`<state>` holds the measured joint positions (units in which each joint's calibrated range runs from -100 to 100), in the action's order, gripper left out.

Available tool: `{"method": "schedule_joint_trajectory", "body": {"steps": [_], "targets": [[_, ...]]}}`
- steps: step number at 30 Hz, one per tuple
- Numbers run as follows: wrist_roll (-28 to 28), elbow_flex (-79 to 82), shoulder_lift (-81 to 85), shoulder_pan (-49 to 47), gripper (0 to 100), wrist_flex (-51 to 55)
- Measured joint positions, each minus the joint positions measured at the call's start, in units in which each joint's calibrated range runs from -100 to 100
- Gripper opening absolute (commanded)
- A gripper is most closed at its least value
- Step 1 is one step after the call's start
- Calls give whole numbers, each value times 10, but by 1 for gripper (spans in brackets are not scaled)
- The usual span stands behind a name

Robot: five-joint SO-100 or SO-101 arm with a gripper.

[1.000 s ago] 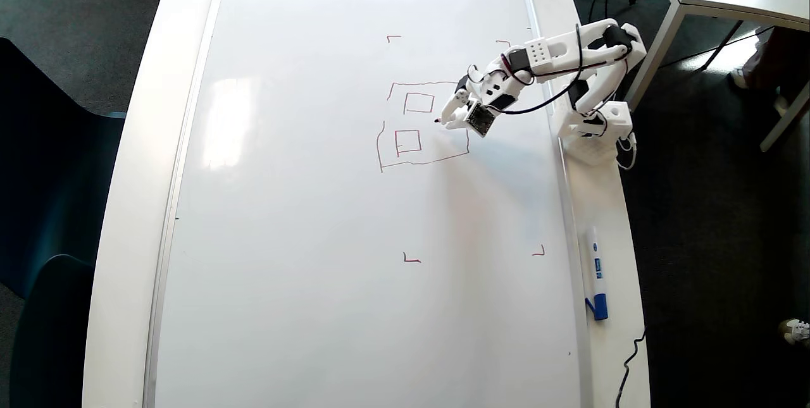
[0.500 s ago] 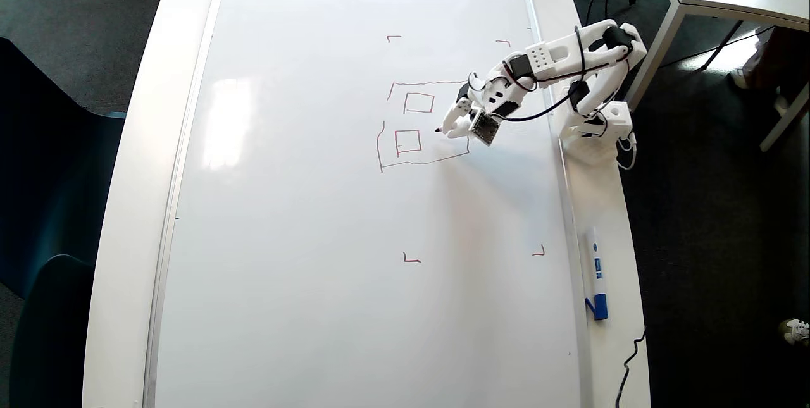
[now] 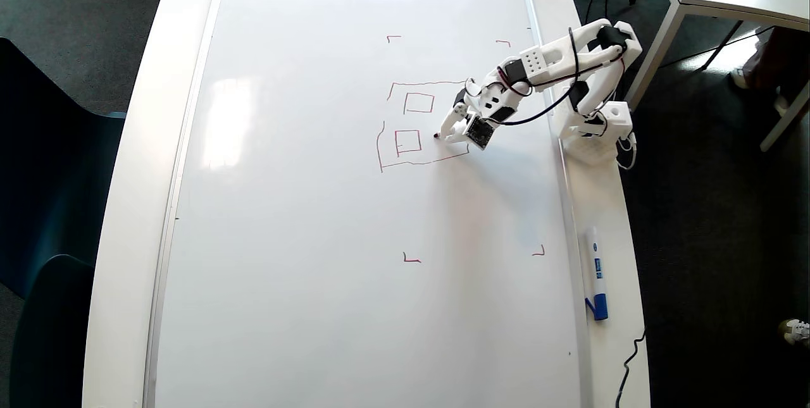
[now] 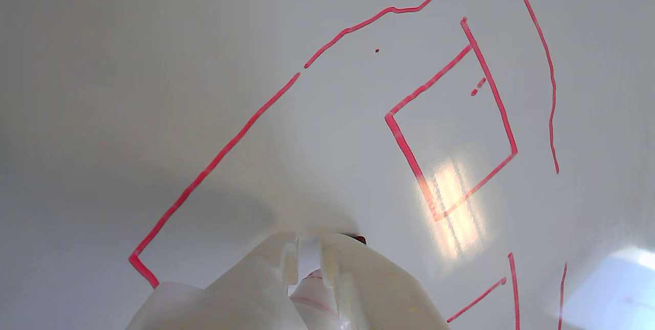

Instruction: Draw on a whiteboard a robot head using a pen attached to the gripper

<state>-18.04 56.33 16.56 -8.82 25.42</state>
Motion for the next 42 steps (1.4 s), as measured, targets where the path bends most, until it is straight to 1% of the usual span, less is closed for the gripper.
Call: {"method": "schedule_joint_trajectory", "body": {"steps": [8,22,27,30,35,42], "targets": [[0,0,0,4,1,0],[1,0,0,69,1,0],[1,0,0,74,1,0],[1,0,2,75,1,20],[1,34,45,79,1,41],[1,79,97,79,1,42]]}}
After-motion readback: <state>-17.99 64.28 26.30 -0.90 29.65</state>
